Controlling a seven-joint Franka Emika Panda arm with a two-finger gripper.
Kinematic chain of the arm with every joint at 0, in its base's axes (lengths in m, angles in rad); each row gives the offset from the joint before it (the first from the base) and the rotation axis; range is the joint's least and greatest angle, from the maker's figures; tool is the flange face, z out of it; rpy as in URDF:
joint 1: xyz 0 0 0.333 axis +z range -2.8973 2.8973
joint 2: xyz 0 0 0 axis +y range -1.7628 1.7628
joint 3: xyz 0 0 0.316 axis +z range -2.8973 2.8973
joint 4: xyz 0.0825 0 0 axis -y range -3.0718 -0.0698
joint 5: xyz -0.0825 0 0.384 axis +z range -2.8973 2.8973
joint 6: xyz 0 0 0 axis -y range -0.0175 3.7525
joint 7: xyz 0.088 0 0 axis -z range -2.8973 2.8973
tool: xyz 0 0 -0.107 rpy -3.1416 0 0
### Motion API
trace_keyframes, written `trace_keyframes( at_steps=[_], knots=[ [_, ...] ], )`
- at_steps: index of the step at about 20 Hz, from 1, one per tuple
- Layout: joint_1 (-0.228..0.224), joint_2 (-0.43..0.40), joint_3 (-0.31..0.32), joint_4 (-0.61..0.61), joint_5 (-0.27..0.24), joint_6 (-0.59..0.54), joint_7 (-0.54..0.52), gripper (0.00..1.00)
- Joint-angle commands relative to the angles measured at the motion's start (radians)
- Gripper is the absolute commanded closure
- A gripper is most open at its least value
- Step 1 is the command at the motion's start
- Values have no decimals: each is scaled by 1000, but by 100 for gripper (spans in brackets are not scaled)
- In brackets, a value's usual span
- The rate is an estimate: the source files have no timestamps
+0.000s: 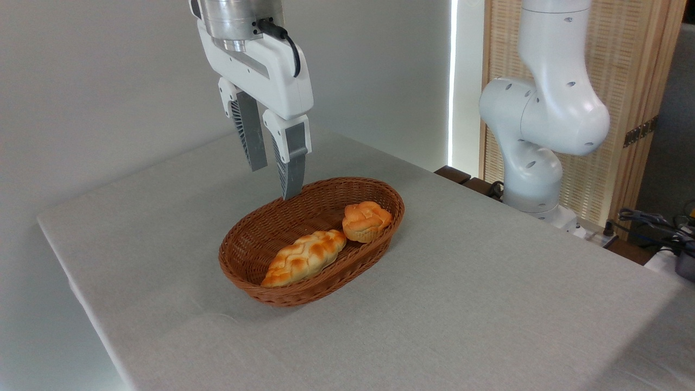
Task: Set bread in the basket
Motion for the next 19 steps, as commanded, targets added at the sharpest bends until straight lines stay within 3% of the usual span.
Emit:
trace_keyframes(
  at_steps=[1, 5, 7, 19],
  knots=[
    [12, 12, -9, 25, 11, -33, -9, 0],
    [12, 12, -8, 26, 23, -33, -14, 0],
    [12, 12, -14, 26, 67, -33, -17, 0],
    [12, 10, -6, 28, 61, -33, -26, 0]
  ],
)
